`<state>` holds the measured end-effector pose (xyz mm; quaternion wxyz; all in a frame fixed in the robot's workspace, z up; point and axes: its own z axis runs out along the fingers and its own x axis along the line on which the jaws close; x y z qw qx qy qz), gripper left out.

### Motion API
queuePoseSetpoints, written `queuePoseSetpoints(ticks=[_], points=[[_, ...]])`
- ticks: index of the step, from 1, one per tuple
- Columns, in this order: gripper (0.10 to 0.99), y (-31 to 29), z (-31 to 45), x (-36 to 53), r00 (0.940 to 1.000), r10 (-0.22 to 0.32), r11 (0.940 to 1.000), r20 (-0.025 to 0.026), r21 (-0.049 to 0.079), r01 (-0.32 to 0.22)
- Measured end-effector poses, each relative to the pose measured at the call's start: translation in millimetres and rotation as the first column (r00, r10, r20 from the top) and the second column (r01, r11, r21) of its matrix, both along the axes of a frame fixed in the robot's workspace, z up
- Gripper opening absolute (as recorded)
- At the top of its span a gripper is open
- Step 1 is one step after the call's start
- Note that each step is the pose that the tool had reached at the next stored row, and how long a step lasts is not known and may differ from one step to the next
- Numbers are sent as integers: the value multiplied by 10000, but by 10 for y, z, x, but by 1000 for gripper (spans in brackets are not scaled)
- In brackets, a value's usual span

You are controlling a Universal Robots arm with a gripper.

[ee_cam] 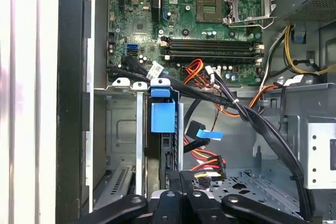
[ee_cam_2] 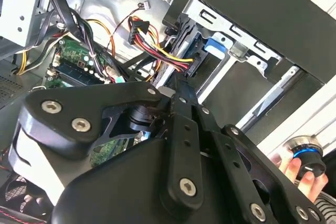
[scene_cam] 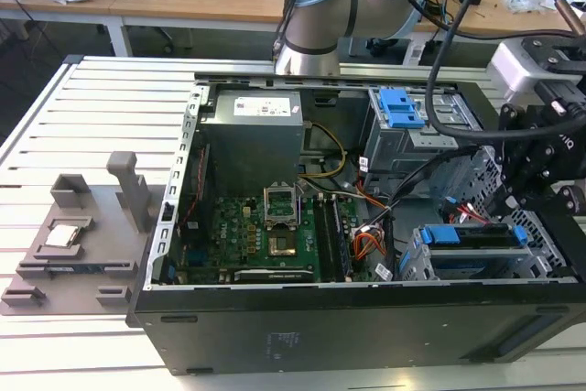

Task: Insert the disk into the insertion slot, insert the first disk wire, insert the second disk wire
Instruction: 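Insert the first disk wire, then insert the second disk wire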

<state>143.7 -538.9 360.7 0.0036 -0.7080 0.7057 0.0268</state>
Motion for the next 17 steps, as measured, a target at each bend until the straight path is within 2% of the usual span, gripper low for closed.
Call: queuePoseSetpoints(ticks=[2, 6, 7, 17], points=[[106, 1, 0, -13, 10000, -4, 10000, -1, 1, 4], [106, 0, -3, -219, 10000, -3, 10000, 0, 0, 3], [106, 0, -3, -236, 10000, -3, 10000, 0, 1, 3], [106, 0, -3, -240, 10000, -2, 10000, 0, 0, 2]])
